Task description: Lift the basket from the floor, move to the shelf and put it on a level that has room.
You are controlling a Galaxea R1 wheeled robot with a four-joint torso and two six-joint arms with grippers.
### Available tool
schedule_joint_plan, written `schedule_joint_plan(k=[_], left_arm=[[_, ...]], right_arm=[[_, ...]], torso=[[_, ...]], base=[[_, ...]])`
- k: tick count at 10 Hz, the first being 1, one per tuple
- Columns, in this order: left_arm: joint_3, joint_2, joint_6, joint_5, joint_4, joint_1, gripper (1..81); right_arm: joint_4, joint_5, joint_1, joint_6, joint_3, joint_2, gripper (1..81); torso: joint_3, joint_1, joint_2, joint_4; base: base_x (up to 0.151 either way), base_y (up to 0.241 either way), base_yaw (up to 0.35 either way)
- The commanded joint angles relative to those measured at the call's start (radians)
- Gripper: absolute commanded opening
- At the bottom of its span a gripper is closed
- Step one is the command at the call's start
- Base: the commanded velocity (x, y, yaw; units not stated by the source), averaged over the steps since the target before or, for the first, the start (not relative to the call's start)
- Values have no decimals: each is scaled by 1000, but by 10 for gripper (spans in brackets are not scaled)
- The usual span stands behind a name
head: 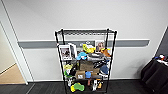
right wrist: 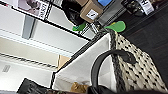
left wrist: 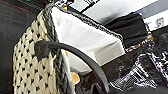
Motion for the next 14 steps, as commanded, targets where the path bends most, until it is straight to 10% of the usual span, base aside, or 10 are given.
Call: schedule_joint_plan(k=[1, 14], left_arm=[[84, -14, -4, -20, -22, -131, 10], [98, -17, -4, -20, -22, -131, 10]], right_arm=[[-32, 20, 127, 15, 89, -6, 10], [-32, 22, 122, 16, 110, -16, 10]], torso=[[0, 0, 0, 0], [0, 0, 0, 0]], base=[[125, 0, 0], [130, 0, 0]])
